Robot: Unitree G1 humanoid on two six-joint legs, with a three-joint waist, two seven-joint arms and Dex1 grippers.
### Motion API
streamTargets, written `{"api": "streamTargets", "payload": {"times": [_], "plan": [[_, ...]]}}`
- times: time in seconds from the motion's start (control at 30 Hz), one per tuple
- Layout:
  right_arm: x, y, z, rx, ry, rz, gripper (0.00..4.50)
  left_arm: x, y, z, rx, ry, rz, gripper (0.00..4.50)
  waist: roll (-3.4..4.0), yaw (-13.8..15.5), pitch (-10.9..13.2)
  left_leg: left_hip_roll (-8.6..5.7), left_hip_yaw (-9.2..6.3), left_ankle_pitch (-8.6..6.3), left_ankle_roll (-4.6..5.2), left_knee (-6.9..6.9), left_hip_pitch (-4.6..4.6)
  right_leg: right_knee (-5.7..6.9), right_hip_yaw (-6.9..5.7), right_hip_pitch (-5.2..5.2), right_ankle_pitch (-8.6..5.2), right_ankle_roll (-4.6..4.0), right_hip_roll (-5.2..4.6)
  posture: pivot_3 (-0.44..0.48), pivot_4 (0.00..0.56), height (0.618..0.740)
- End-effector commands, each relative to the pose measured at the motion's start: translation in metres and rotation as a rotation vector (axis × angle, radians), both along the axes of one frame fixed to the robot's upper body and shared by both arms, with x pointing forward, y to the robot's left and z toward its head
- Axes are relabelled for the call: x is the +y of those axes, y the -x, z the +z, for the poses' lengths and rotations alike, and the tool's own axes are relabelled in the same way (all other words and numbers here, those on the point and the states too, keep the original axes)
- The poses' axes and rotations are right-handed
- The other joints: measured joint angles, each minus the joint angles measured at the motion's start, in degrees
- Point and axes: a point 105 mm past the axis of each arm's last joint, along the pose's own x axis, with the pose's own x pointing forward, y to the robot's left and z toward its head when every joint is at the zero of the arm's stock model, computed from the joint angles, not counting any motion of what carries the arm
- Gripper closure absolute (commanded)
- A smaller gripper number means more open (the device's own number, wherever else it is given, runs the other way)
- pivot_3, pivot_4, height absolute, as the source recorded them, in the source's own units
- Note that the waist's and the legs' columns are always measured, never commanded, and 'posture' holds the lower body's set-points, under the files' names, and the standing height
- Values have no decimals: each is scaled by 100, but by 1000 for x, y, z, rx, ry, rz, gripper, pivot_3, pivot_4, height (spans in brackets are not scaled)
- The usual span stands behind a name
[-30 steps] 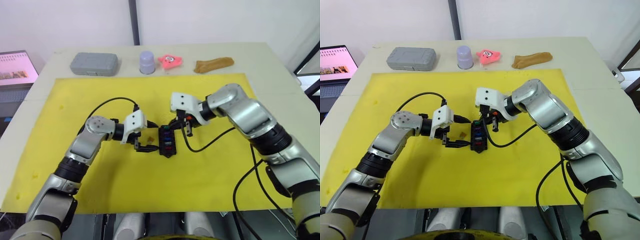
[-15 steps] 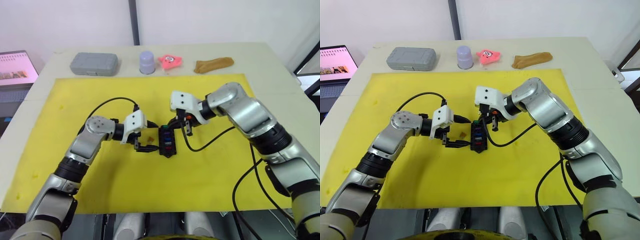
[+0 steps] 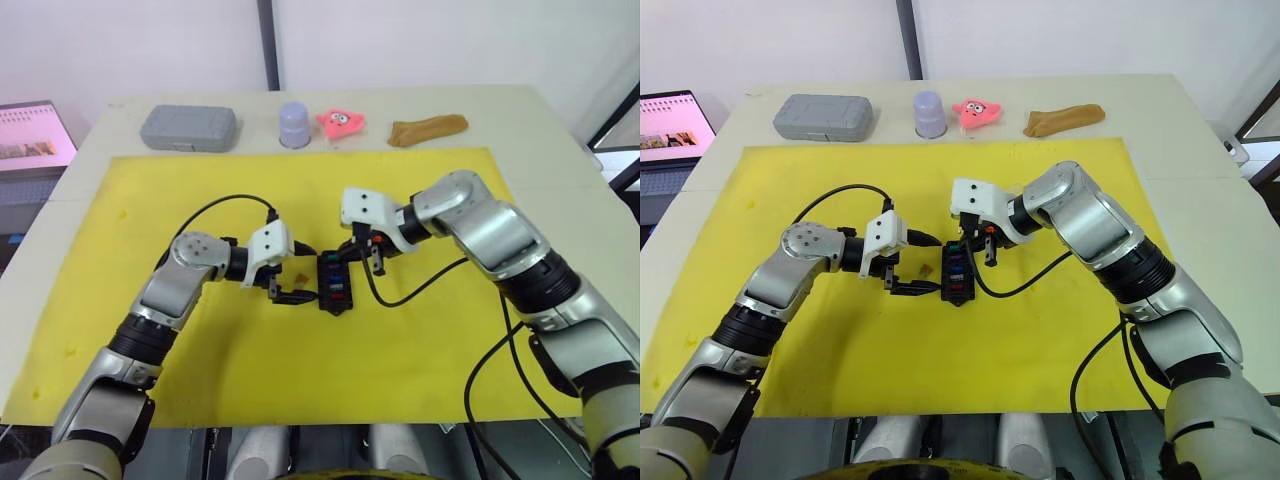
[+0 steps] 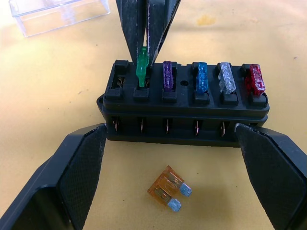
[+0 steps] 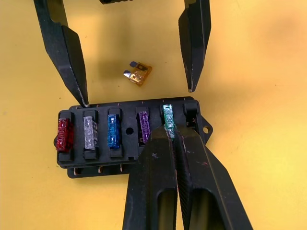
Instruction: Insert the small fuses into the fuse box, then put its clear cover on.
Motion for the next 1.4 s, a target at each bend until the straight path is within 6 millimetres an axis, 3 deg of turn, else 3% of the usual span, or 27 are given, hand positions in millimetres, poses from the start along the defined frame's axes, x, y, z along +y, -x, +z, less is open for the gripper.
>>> {"api": "streamTargets", "payload": {"times": [0.03, 0.77, 1.4], "plan": [[3, 0, 7, -31, -15, 17, 4500, -2, 1, 11, -48, 12, -12, 54, 0, -2, 0, 0, 0, 0, 0, 0, 0, 0, 0, 0, 0, 0, 0, 0, 150, 740], [1, -2, -10, -11, 21, 16, 4500, -4, 1, 11, -51, 18, -13, 54, 0, -5, 0, 0, 0, 0, 0, 1, 2, 2, 0, 1, 0, 0, 0, 0, 150, 740], [7, -4, -3, -24, 24, 47, 4500, -11, 7, 13, -62, 44, -54, 54, 0, -5, 0, 0, 0, 0, 0, 1, 4, 3, 0, 3, 0, 0, 0, 0, 150, 740]]}}
